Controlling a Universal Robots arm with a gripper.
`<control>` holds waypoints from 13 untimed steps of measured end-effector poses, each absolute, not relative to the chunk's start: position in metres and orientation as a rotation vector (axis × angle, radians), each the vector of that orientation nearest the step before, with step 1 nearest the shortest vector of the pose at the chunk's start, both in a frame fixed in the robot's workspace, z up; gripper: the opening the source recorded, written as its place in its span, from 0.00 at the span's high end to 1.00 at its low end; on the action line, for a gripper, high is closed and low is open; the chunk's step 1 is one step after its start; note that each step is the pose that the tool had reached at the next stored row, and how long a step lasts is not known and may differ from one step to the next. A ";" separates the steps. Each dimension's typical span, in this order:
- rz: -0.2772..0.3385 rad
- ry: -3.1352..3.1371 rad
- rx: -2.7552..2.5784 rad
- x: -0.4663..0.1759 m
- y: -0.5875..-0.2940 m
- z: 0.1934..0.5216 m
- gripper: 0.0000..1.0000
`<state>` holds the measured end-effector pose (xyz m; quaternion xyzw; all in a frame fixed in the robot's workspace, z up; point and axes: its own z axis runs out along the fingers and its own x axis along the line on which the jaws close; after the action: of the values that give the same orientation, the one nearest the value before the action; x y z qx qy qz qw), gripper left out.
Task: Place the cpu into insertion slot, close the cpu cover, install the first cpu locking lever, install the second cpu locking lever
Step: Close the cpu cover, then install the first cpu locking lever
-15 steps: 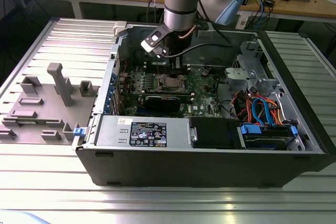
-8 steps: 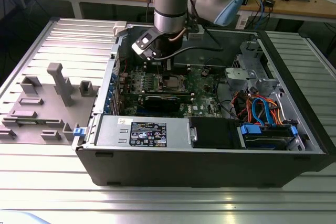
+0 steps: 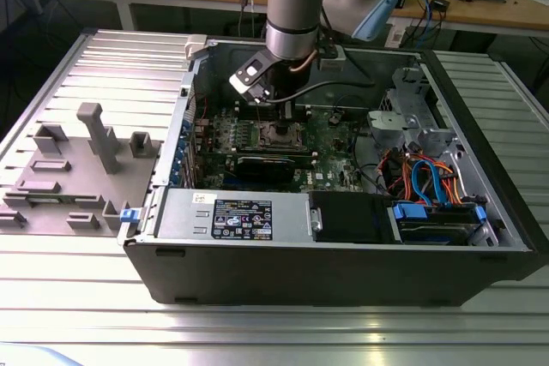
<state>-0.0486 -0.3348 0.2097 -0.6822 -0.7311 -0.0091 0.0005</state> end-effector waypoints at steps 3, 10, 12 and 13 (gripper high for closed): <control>-0.029 -2.296 -2.142 -0.048 -0.335 0.210 0.89; -0.029 -2.296 -2.142 -0.046 -0.335 0.210 0.89; -0.029 -2.296 -2.142 -0.046 -0.335 0.210 0.89; -0.029 -2.296 -2.142 -0.046 -0.335 0.210 0.89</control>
<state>-0.0455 -0.3348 0.2097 -0.6822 -0.7312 -0.0091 0.0005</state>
